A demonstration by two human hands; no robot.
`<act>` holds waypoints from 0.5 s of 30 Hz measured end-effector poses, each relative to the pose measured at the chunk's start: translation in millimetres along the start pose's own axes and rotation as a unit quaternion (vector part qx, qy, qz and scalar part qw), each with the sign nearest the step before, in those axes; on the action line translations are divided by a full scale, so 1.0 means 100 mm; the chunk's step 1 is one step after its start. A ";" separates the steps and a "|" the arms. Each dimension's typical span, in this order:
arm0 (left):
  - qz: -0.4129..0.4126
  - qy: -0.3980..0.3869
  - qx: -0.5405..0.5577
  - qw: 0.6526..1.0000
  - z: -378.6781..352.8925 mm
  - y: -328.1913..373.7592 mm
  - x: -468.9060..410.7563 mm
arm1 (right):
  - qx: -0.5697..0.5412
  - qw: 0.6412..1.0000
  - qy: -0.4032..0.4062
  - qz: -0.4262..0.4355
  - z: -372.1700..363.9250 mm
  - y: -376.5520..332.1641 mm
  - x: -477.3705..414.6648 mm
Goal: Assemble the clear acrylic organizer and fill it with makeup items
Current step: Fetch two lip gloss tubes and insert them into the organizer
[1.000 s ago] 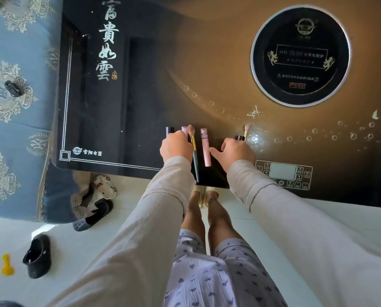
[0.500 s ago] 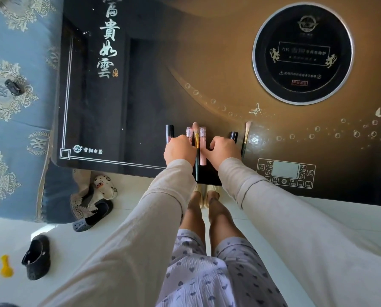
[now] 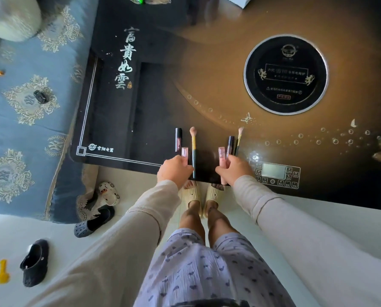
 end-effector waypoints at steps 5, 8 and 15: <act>0.038 -0.040 0.012 0.998 -0.03 -0.45 0.46 | -0.056 0.997 -0.049 -0.019 -0.02 0.57 0.45; 0.063 -0.050 0.019 0.997 -0.07 -0.75 0.69 | -0.088 0.994 -0.045 -0.036 -0.06 0.89 0.61; 0.083 -0.038 0.005 0.996 -0.07 -1.14 0.90 | -0.161 0.983 -0.015 -0.091 -0.07 1.36 0.77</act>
Point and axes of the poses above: each hand's wrist, its own x-axis away from the middle knuckle, its own z-axis out of the back of the hand, y = z × x, the point moved 3 cm from there along -x, towards the middle knuckle, and after that the axes turned 13 degrees about x, right-handed, at the moved point
